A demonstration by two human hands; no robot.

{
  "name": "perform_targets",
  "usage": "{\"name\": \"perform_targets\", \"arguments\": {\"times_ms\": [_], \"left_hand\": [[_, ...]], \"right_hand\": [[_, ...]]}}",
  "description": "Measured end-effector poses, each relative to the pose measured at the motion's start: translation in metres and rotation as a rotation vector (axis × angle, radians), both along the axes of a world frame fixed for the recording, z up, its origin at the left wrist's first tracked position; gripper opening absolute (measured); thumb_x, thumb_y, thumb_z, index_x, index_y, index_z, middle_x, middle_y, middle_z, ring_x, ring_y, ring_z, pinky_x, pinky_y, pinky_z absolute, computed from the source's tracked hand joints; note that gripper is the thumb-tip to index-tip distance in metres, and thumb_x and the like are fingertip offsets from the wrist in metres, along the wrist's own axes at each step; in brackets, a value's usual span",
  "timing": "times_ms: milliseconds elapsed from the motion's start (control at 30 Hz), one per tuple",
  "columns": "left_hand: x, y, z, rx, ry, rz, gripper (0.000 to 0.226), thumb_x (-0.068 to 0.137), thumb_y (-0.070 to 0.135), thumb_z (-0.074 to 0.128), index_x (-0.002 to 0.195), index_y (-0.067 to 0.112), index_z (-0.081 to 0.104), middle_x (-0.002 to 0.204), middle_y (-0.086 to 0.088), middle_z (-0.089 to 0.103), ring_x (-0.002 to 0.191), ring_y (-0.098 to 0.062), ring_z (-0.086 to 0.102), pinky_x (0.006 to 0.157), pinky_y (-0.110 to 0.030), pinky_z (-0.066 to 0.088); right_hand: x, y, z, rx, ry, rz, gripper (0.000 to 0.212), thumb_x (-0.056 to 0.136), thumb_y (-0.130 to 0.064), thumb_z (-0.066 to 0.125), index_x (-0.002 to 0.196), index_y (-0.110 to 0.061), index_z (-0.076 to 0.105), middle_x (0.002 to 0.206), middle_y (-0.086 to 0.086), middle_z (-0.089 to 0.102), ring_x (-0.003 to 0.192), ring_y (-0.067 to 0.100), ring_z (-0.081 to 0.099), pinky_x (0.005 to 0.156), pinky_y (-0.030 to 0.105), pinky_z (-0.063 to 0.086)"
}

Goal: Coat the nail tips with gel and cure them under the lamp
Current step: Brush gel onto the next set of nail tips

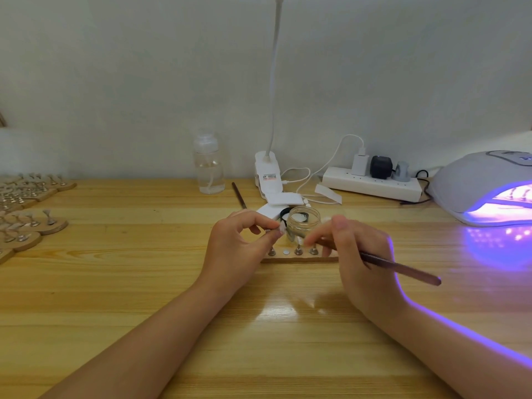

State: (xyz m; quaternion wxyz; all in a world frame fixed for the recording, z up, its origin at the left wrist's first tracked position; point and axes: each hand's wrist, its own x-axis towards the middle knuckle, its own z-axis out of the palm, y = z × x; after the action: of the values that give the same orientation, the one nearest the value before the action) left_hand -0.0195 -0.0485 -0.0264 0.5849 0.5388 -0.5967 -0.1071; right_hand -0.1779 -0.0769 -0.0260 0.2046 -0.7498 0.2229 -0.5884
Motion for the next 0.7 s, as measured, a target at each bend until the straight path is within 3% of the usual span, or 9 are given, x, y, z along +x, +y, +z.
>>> {"name": "perform_targets", "arguments": {"times_ms": [100,233,367,467,567,700], "left_hand": [[0.0005,-0.0008,0.0,-0.008,-0.002,0.0,0.028,0.067,0.012,0.077,0.065,0.037,0.064,0.066,0.019,0.064,0.068,-0.001,0.052,0.069,-0.012,0.042],[0.0,-0.0004,0.0002,-0.005,0.011,-0.007,0.025,0.068,0.014,0.077,0.065,0.036,0.064,0.069,0.018,0.066,0.068,-0.002,0.052,0.07,-0.014,0.043],[-0.0002,-0.0002,0.0002,0.0,0.024,-0.017,0.02,0.068,0.015,0.077,0.066,0.033,0.066,0.069,0.013,0.067,0.069,-0.005,0.054,0.072,-0.019,0.045],[-0.0003,-0.0001,0.0003,0.008,0.037,-0.022,0.016,0.068,0.015,0.076,0.067,0.029,0.068,0.067,0.012,0.066,0.068,-0.004,0.054,0.072,-0.02,0.045],[0.0002,-0.0009,0.0008,0.016,0.036,-0.015,0.013,0.069,0.015,0.076,0.069,0.026,0.068,0.065,0.015,0.065,0.065,0.0,0.053,0.072,-0.015,0.043],[0.0005,-0.0021,0.0014,0.033,0.058,-0.018,0.025,0.068,0.015,0.077,0.078,0.03,0.061,0.065,0.021,0.065,0.066,0.005,0.056,0.067,-0.004,0.04]], "right_hand": [[0.0009,-0.0007,0.0006,0.022,0.021,-0.006,0.041,0.091,-0.032,0.035,0.073,-0.016,0.068,0.065,-0.02,0.06,0.063,-0.005,0.057,0.06,0.009,0.041],[0.0013,0.0001,-0.0014,0.14,-0.069,0.098,0.044,0.089,-0.037,0.034,0.062,-0.022,0.065,0.057,0.0,0.064,0.053,0.004,0.057,0.055,0.017,0.045],[0.0017,-0.001,0.0,0.138,-0.062,0.038,0.041,0.089,-0.039,0.033,0.071,-0.024,0.066,0.063,-0.003,0.065,0.055,0.008,0.056,0.058,0.024,0.047],[0.0025,0.0005,-0.0008,0.226,-0.073,0.116,0.047,0.087,-0.043,0.035,0.062,-0.018,0.067,0.059,0.004,0.066,0.052,0.01,0.056,0.055,0.022,0.045],[0.0017,0.0011,-0.0017,0.223,-0.1,0.137,0.048,0.087,-0.041,0.035,0.059,-0.017,0.066,0.058,0.003,0.066,0.051,0.007,0.056,0.056,0.016,0.044],[-0.0009,-0.0024,-0.0002,0.248,-0.181,0.11,0.046,0.089,-0.038,0.037,0.062,-0.015,0.065,0.059,0.003,0.066,0.052,0.005,0.056,0.054,0.018,0.045]]}}
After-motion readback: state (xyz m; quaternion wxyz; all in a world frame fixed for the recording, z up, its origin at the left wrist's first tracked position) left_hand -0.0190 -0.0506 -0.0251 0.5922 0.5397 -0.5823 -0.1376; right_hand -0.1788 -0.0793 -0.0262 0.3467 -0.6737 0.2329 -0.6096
